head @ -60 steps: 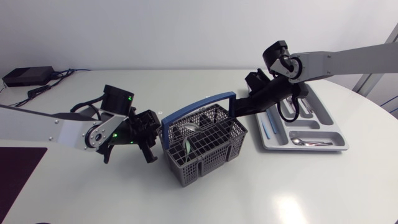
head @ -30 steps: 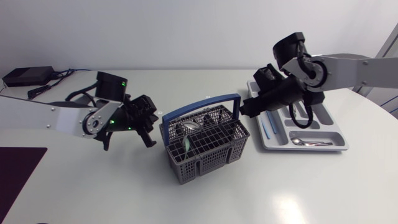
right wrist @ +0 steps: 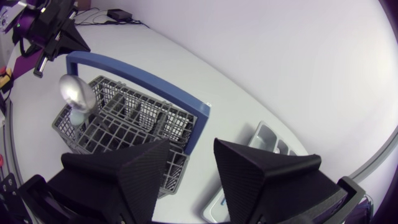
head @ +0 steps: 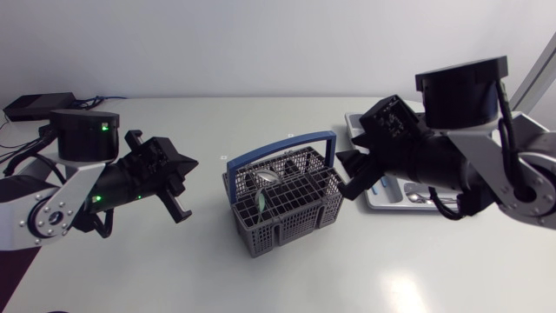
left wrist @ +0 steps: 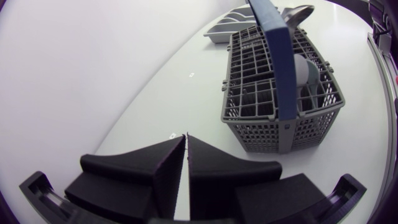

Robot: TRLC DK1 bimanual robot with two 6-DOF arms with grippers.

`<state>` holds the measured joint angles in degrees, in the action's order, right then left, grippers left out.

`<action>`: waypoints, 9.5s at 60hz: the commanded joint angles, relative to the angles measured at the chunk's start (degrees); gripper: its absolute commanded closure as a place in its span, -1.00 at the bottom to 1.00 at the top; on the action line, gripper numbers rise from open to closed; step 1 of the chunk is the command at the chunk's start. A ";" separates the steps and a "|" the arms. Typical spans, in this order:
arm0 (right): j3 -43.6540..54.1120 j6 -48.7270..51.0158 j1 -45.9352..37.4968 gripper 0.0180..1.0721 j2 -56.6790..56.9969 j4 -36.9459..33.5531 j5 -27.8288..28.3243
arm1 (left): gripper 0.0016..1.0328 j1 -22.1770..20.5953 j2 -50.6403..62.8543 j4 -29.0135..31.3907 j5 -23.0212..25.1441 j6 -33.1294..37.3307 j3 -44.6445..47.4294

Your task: Unload the cutlery basket into the drawer organizer.

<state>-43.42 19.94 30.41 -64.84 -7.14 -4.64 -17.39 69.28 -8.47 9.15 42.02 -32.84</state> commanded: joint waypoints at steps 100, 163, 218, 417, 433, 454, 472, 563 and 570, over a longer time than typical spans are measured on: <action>8.97 20.57 30.23 0.89 -17.43 37.02 -27.17 | 0.59 0.16 -8.46 -8.32 8.96 -2.56 12.19; 11.95 15.12 27.15 0.89 -2.93 43.17 -24.54 | 0.59 -1.42 -6.87 -9.37 8.96 -2.91 12.80; 15.03 15.21 27.07 0.89 9.73 43.96 -21.63 | 0.59 -3.53 -4.85 -10.16 7.46 -3.08 11.83; -30.06 4.75 -34.98 0.89 -17.87 -12.73 24.07 | 0.59 -14.78 0.60 -9.28 -3.61 -2.65 3.75; -48.16 8.44 -39.47 0.89 -34.13 -25.03 23.98 | 0.59 -14.61 -2.83 -8.49 -3.61 -2.03 5.95; -75.59 11.52 -41.31 0.89 -53.46 -40.06 21.61 | 0.59 -13.29 -4.85 -7.26 -3.61 -1.59 7.00; -91.23 13.01 -40.87 0.89 -66.73 -49.03 19.76 | 0.59 -13.37 -5.12 -7.09 -3.52 -1.68 7.35; -82.26 5.46 -38.94 -0.19 -79.57 -31.54 13.08 | 0.59 -13.81 -7.58 -5.77 -3.61 -2.56 8.41; -71.89 5.81 -37.97 -0.43 -70.78 -25.65 13.08 | 0.59 -13.73 -7.66 -5.77 -3.61 -2.56 8.58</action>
<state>-121.71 26.70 -7.99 -142.15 -34.76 8.67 -31.14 62.24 -14.41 5.67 39.05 -25.87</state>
